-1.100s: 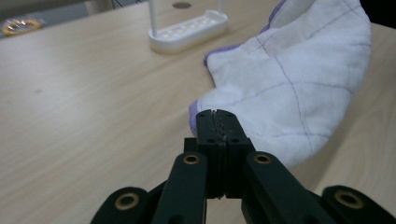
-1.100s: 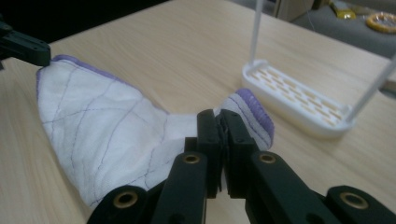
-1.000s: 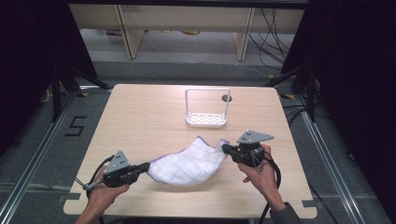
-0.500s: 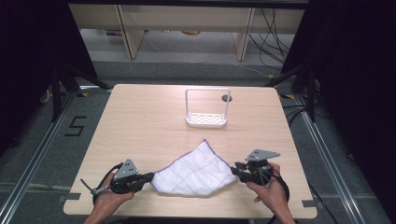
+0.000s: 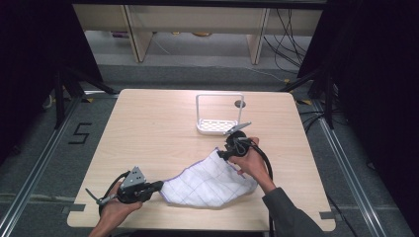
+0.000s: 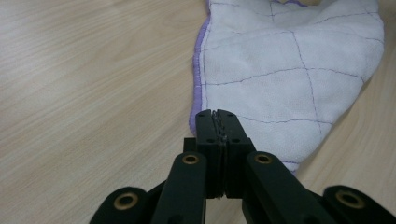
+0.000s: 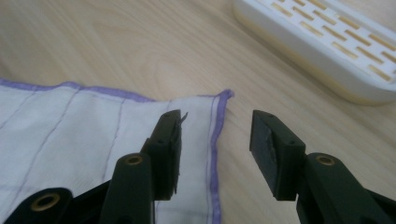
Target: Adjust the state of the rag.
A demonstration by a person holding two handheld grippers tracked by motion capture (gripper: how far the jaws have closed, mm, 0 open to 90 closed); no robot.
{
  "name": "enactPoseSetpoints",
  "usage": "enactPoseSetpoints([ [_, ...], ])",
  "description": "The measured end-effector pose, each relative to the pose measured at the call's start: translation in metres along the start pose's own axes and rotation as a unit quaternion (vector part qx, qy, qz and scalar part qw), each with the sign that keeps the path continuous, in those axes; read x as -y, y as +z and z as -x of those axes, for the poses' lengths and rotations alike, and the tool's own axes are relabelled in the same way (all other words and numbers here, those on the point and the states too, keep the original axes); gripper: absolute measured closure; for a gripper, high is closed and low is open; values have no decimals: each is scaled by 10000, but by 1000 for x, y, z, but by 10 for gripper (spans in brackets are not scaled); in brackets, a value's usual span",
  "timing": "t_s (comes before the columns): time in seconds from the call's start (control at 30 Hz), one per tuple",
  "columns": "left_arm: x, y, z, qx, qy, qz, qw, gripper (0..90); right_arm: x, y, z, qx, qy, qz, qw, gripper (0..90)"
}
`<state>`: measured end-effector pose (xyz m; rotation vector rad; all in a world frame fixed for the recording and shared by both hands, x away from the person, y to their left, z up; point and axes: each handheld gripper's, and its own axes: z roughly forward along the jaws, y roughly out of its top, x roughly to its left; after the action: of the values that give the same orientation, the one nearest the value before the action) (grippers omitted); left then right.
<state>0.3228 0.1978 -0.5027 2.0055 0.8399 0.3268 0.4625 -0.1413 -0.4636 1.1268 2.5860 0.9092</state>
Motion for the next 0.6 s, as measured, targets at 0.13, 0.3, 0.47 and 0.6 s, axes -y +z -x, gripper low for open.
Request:
enactPoseSetpoints([
  [0.13, 0, 1, -1, 9, -6, 40, 10000, 880, -10, 20, 3, 4, 114, -257, 9996, 543],
  [0.3, -1, 0, -2, -7, -12, 28, 10000, 881, -14, 33, 4, -226, 23, -354, 9991, 863],
  [0.47, -10, -10, -3, -63, 26, 179, 9998, 884, -15, 0, -5, -116, -301, 303, 9990, 893],
  [0.6, -25, -23, -1, -51, 117, 442, 9989, 884, -14, -46, -13, -243, -493, 851, 9949, 893],
])
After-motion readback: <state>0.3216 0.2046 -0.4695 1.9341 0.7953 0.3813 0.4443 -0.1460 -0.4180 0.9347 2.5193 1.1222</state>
